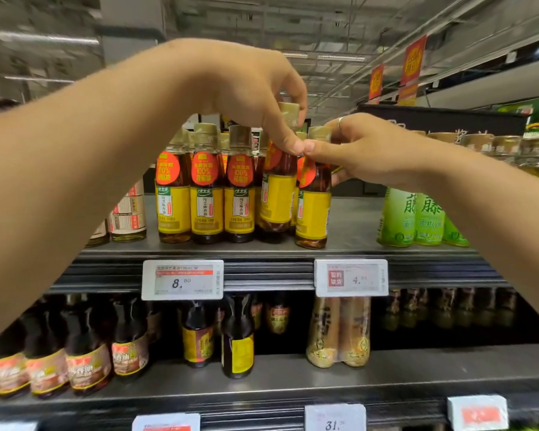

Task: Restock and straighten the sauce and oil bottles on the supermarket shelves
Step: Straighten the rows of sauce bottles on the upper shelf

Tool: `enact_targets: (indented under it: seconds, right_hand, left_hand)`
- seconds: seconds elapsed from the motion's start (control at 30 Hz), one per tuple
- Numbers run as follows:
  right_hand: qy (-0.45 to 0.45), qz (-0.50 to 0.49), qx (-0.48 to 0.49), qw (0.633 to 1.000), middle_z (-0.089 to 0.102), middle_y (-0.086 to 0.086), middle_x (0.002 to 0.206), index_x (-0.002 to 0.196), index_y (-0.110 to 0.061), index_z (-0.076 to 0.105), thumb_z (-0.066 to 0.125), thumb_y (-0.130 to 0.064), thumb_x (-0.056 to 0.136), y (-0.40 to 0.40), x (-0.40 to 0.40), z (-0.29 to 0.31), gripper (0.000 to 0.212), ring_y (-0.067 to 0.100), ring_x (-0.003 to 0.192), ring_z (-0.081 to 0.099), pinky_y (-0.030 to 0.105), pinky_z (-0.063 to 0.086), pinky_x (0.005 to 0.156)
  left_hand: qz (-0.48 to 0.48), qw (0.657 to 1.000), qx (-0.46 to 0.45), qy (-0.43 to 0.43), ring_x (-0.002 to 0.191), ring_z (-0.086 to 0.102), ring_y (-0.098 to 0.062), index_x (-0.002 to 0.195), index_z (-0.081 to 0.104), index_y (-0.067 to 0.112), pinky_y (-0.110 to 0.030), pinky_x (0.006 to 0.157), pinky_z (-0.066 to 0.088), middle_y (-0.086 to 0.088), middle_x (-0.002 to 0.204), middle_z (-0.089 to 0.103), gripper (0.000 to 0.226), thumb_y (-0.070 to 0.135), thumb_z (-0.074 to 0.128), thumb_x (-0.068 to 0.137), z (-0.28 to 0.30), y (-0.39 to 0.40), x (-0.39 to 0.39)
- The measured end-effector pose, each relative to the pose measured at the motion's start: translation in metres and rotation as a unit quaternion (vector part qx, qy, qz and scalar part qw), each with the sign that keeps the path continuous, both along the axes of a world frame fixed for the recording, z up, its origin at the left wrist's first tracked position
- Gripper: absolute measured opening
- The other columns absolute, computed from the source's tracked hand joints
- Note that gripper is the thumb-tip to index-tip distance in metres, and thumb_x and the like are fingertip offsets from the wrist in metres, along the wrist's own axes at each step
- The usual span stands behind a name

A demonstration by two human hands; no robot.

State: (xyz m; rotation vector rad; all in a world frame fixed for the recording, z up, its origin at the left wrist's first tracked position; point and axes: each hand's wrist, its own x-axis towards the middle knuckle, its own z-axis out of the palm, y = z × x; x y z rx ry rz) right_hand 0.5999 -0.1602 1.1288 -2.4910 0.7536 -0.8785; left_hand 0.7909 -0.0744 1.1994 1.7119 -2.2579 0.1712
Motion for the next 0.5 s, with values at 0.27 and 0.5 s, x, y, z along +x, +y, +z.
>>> enact_targets:
  seconds: [0.27,0.5]
  right_hand:
    - [0.011,-0.031,-0.027,0.999,0.077,0.005,0.101,0.112,-0.011,0.071,0.064,-0.055,0.092,-0.0013,0.0056,0.0007,0.049,0.019,0.091,0.076,0.041,0.063,0.081]
    - [-0.022,-0.034,-0.044,0.998,0.075,0.006,0.095,0.108,-0.014,0.068,0.067,-0.05,0.091,0.0054,0.0061,-0.0015,0.04,0.018,0.082,0.076,0.032,0.064,0.066]
  left_hand:
    - [-0.001,0.996,0.065,-0.062,0.059,0.051,-0.011,0.086,0.068,0.042,-0.032,0.062,0.037,0.018,0.052,0.058,0.042,0.066,0.08,0.054,0.001,-0.0102,-0.0015]
    - [0.014,0.994,0.063,-0.085,0.065,0.06,-0.005,0.083,0.069,0.043,-0.032,0.063,0.04,0.02,0.063,0.065,0.04,0.065,0.081,0.052,-0.0004,-0.0108,0.0028]
